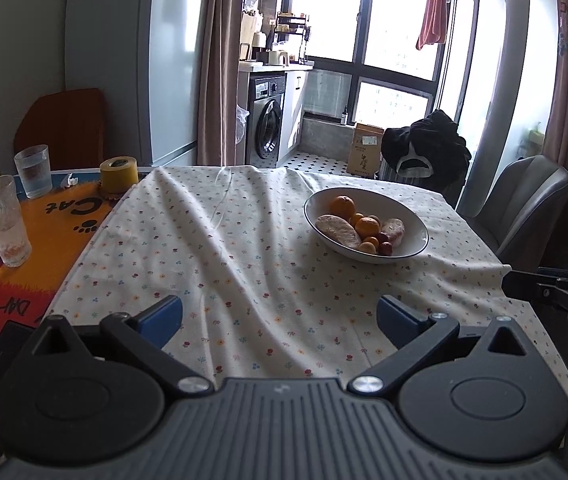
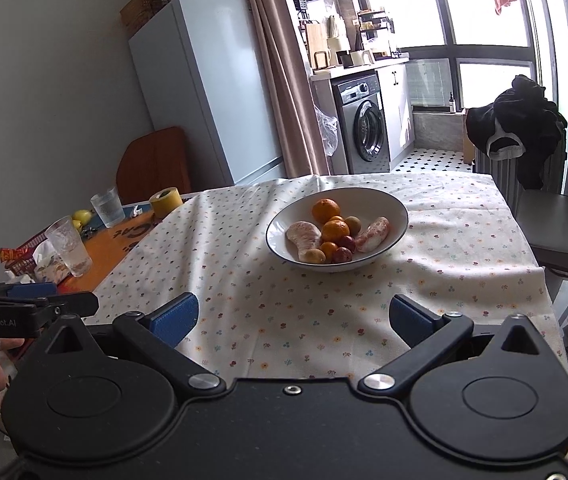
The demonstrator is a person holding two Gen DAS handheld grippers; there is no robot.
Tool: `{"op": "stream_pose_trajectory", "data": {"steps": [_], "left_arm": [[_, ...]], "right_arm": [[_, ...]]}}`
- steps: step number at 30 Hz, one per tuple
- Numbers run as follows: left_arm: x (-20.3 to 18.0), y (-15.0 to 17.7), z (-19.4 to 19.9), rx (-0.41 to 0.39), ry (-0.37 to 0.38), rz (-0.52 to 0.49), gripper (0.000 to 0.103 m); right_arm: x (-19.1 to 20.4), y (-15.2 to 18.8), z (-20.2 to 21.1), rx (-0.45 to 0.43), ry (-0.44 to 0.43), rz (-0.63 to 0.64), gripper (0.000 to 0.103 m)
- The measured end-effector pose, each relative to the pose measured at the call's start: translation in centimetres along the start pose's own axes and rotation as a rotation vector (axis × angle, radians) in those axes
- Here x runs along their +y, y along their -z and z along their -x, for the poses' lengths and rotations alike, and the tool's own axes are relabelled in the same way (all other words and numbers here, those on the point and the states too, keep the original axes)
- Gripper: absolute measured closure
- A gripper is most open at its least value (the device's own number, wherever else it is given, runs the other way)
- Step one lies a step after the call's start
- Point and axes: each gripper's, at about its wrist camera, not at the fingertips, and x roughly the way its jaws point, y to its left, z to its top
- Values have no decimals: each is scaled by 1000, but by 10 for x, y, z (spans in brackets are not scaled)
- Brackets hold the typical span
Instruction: Organize fruits
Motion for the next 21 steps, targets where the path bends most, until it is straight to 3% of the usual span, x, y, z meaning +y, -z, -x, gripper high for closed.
{"op": "stream_pose_trajectory", "data": {"steps": [21], "left_arm": [[0, 12, 30, -23, 2, 0, 1]], "right_arm": [[22, 7, 23, 17, 21, 38, 0]]}}
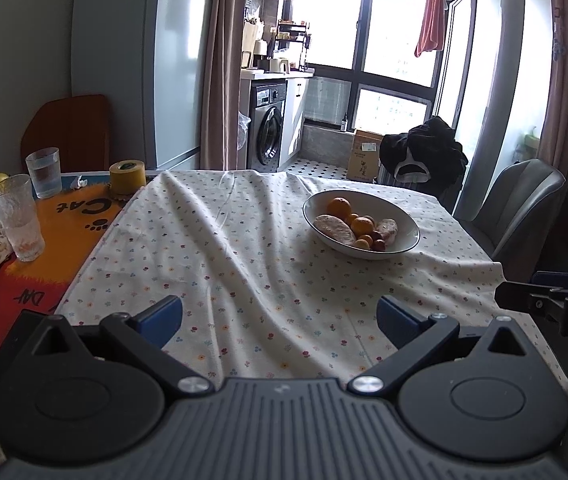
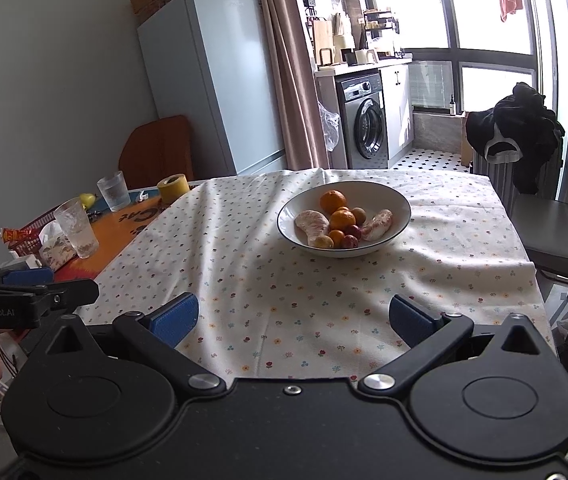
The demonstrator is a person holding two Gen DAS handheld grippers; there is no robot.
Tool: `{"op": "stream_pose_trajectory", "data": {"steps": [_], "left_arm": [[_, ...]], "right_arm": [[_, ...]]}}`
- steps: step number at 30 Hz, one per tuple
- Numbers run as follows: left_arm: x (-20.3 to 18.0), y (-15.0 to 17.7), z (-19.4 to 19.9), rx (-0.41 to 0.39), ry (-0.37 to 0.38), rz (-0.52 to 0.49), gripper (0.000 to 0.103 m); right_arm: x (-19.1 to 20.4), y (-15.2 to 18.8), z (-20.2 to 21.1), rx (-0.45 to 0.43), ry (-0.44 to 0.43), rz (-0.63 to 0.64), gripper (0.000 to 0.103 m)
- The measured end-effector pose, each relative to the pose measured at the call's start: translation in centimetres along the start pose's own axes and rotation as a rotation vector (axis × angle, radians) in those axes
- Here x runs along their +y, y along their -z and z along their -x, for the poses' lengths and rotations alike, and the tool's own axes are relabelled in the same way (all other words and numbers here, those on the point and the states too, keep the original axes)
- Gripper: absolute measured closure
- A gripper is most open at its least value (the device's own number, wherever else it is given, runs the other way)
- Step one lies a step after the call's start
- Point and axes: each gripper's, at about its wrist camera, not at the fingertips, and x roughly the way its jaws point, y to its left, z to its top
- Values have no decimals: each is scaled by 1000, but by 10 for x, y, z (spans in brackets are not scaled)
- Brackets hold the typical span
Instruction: Organize fruits
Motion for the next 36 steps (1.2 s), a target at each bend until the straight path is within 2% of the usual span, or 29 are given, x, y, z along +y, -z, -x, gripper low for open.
{"op": "stream_pose_trajectory", "data": {"steps": [36], "left_arm": [[-1, 2, 1, 14, 1, 3, 1]], "right_arm": [[1, -1, 0, 2, 7, 10, 0]]}}
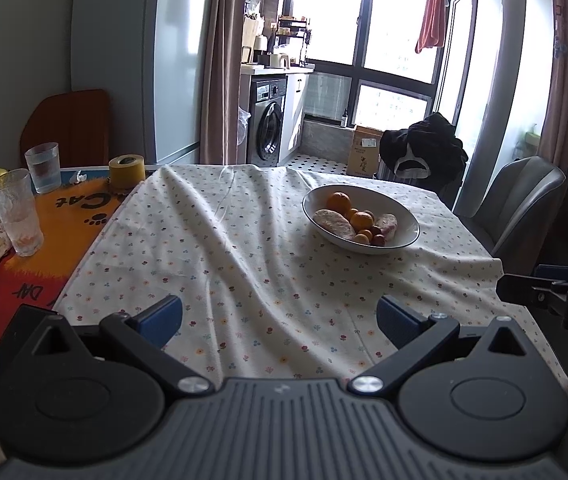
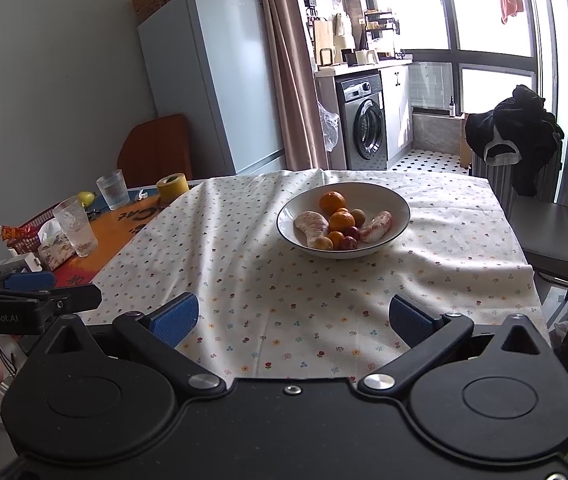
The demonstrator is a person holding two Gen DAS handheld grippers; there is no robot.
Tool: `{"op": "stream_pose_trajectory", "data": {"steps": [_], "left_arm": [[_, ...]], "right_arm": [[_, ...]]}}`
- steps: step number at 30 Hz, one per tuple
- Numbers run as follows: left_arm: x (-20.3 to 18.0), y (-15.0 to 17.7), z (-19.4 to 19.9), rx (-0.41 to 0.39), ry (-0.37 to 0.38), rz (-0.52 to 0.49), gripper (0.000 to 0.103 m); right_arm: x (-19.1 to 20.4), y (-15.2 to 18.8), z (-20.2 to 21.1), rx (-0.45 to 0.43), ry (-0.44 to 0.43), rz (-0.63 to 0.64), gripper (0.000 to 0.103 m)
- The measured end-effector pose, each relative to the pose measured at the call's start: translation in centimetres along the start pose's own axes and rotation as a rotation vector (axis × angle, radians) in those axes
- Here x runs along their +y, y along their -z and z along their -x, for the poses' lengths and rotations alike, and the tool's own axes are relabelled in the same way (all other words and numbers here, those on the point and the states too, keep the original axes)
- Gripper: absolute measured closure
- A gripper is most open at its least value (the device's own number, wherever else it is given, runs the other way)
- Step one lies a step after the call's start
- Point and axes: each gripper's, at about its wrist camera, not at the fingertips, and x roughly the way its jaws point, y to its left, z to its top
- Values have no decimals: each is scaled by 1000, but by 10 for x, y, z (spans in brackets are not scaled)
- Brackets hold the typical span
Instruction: Organize fruits
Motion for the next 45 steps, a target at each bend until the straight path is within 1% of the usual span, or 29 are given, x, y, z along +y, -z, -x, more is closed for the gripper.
{"op": "stream_pose_trajectory", "data": {"steps": [17, 32, 45], "left_arm": [[1, -1, 1, 3, 7, 4, 1], [4, -3, 2, -3, -8, 10, 1], [0, 0, 1, 8, 2, -7, 1]], "right_arm": [[1, 0, 1, -2, 0, 2, 0], [0, 0, 1, 2, -7, 3, 0], [1, 0, -1, 10, -7, 7, 0]]}}
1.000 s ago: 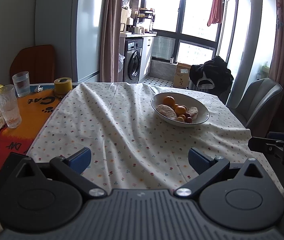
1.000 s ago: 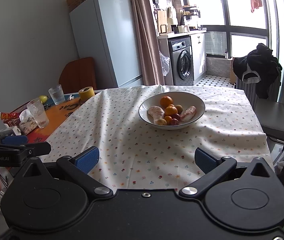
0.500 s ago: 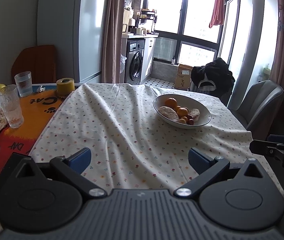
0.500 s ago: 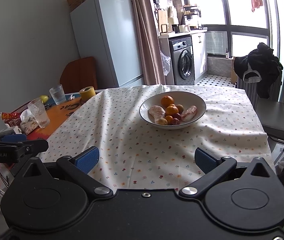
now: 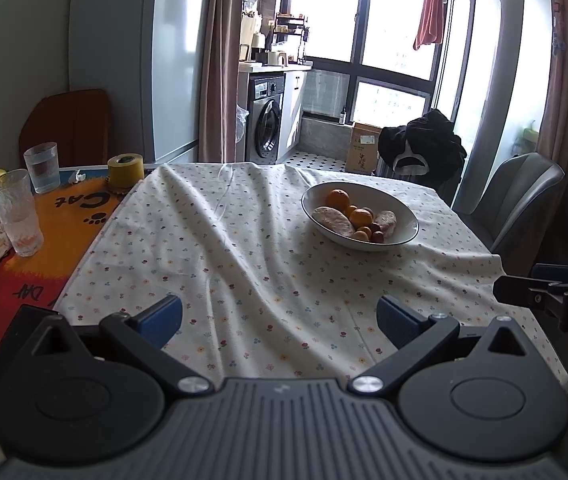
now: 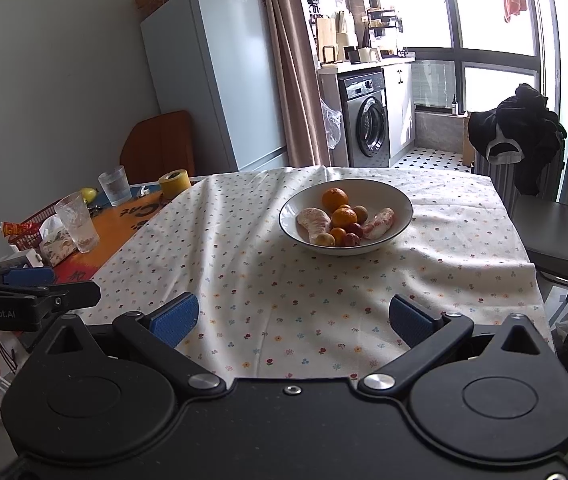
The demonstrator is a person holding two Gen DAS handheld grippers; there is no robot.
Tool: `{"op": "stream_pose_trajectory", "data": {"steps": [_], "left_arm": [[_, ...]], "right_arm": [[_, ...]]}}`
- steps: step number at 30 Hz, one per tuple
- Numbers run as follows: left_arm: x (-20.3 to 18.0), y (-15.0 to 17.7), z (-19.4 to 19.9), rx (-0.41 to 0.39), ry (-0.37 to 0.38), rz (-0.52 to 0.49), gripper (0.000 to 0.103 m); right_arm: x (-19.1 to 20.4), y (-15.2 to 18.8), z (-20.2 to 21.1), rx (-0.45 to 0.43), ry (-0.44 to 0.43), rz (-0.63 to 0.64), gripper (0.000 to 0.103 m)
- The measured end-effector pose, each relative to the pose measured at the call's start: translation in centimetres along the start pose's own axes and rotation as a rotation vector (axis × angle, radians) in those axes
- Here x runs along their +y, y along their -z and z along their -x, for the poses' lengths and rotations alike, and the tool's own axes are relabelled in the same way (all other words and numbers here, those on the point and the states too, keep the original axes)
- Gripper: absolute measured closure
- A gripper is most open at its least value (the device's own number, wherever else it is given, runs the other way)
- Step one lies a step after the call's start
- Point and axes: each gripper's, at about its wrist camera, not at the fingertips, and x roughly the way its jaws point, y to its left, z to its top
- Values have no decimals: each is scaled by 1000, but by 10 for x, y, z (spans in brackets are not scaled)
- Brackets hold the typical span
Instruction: Organize fruits
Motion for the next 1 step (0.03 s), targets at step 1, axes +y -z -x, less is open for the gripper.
{"op": "stream_pose_trajectory", "data": {"steps": [1], "left_arm": [[0, 0, 0, 0, 1, 0, 1]], "right_arm": [[0, 0, 0, -1, -1, 1, 0]]}}
